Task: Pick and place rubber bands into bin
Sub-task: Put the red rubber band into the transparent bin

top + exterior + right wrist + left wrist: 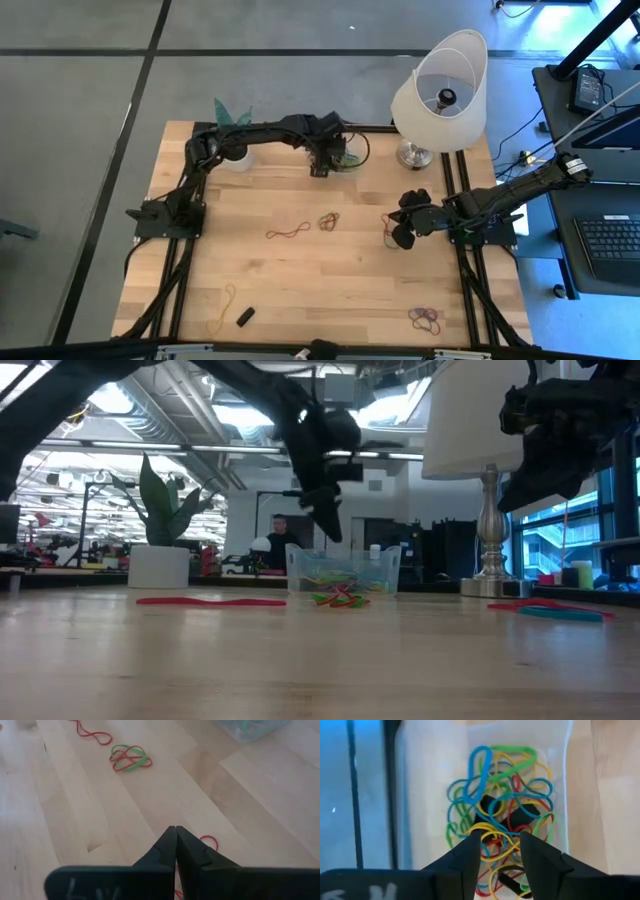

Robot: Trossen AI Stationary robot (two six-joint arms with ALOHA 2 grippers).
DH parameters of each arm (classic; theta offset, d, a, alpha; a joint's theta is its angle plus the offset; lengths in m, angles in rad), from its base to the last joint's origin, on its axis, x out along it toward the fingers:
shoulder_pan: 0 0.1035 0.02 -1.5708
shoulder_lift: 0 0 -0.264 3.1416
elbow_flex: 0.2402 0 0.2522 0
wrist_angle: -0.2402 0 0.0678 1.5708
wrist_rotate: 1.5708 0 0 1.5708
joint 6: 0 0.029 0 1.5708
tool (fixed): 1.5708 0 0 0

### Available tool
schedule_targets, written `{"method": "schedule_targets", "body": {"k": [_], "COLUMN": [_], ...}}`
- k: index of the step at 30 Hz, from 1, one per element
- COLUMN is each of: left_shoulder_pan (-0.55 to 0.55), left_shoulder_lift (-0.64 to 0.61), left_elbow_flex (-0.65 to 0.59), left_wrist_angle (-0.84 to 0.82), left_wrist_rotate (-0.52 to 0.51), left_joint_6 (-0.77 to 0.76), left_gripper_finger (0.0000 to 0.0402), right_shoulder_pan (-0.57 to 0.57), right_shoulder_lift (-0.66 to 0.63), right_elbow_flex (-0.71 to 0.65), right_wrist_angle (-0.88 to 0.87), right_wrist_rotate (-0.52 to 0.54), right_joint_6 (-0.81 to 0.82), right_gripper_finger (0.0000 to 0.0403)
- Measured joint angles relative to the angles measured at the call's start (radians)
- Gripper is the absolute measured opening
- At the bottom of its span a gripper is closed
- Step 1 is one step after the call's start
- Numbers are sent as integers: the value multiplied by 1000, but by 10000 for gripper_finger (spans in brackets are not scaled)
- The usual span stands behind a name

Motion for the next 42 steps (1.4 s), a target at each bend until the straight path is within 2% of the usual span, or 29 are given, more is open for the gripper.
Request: {"method": "schedule_targets", "body": {"k": [7,12,15,23,25,29,34,38,42], "left_shoulder_pan": [-21,-116,-198,-436,-492,-567,-593,-571,-540], "left_shoulder_lift": [-129,-249,-324,-531,-578,-663,-783,-899,-1016], "left_elbow_flex": [0,-80,-215,-684,-788,-951,-1086,-1165,-1234], "left_wrist_angle": [-80,-136,-101,292,395,503,552,547,541], "left_wrist_rotate": [27,4,4,3,-3,-39,-64,-72,-71], "left_joint_6": [-274,-368,-445,-774,-829,-907,-900,-852,-818], "left_gripper_finger": [117,56,11,2,2,1,1,2,1], "right_shoulder_pan": [0,0,0,0,-3,-16,-52,-90,-141], "right_shoulder_lift": [0,0,0,0,0,22,160,335,531], "right_elbow_flex": [0,0,0,-1,-1,17,181,357,551], "right_wrist_angle": [5,7,9,64,139,311,279,217,99], "right_wrist_rotate": [-2,-2,-2,-1,-7,-38,-38,-40,-42], "right_joint_6": [0,0,1,-8,-67,-213,-267,-325,-336], "right_gripper_finger": [10,10,10,10,10,4,4,3,20]}}
